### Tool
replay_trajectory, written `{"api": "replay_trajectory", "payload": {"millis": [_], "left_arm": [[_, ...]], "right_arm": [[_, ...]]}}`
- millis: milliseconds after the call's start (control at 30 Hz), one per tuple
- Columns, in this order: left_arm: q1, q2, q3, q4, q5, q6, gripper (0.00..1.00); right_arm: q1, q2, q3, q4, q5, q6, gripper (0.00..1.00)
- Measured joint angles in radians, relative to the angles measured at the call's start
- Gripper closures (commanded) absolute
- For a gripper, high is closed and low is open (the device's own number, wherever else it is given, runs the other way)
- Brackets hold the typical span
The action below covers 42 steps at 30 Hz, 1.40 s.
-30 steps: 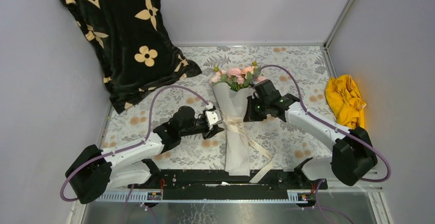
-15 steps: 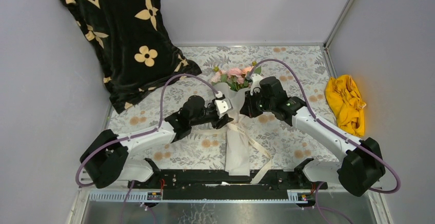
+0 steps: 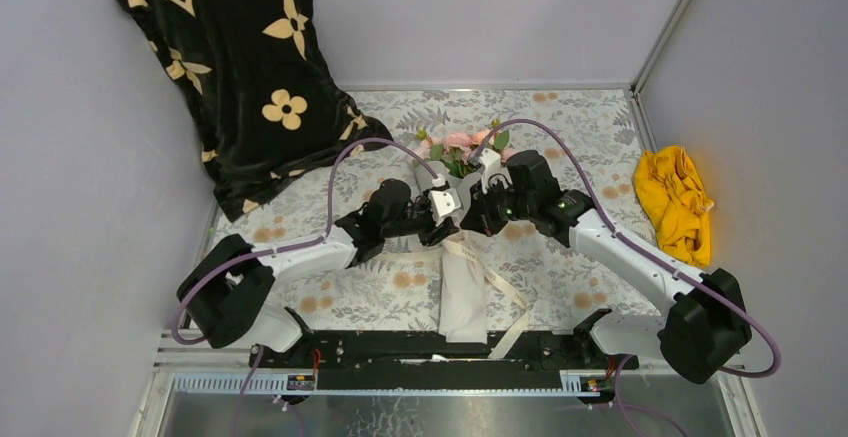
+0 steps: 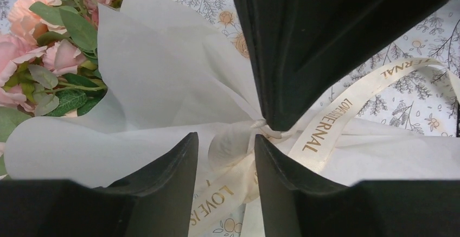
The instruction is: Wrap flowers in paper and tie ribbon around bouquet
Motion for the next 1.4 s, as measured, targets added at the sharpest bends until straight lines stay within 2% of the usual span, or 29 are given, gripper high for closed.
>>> {"api": "replay_trajectory", "payload": {"millis": [67,133,300,400,567,733,800,900,1000,1167,1400], "left_arm": [[0.001,0.010,0.001,0.002,0.002,0.002,0.74],[0.002,0.019,0.001,0.003,0.009,0.008,0.98],[0.006,0.021,0.000,0.004,0.042,0.037,1.00],[0.006,0.001,-0.014,0.004,0.061,0.073,1.00],[0.006,-0.038,-0.041,0.005,0.089,0.135,1.00],[0.006,-0.066,-0.073,0.005,0.108,0.214,1.00],[0.006,-0.068,-0.083,0.005,0.113,0.239,1.00],[0.006,-0.069,-0.091,0.005,0.119,0.267,1.00],[0.006,-0.069,-0.093,0.006,0.121,0.283,1.00],[0.006,-0.077,-0.093,0.010,0.113,0.296,1.00],[0.006,-0.102,-0.093,0.010,0.110,0.301,1.00]], "right_arm": [[0.000,0.000,0.000,0.000,-0.016,-0.007,1.00],[0.000,0.000,0.000,0.000,-0.026,-0.013,1.00],[0.000,0.000,0.001,-0.017,-0.029,-0.026,0.70],[0.001,0.003,0.015,-0.040,0.014,-0.042,0.64],[-0.008,0.074,0.113,-0.061,0.046,-0.060,0.62],[-0.056,0.158,0.191,-0.074,0.000,-0.068,0.45],[-0.090,0.161,0.196,-0.080,-0.054,-0.071,0.46],[-0.120,0.162,0.204,-0.080,-0.087,-0.072,0.67],[-0.127,0.184,0.220,-0.080,-0.090,-0.053,0.77],[-0.127,0.305,0.233,-0.090,-0.109,-0.044,0.80],[-0.127,0.334,0.160,-0.055,-0.261,-0.036,0.76]]}}
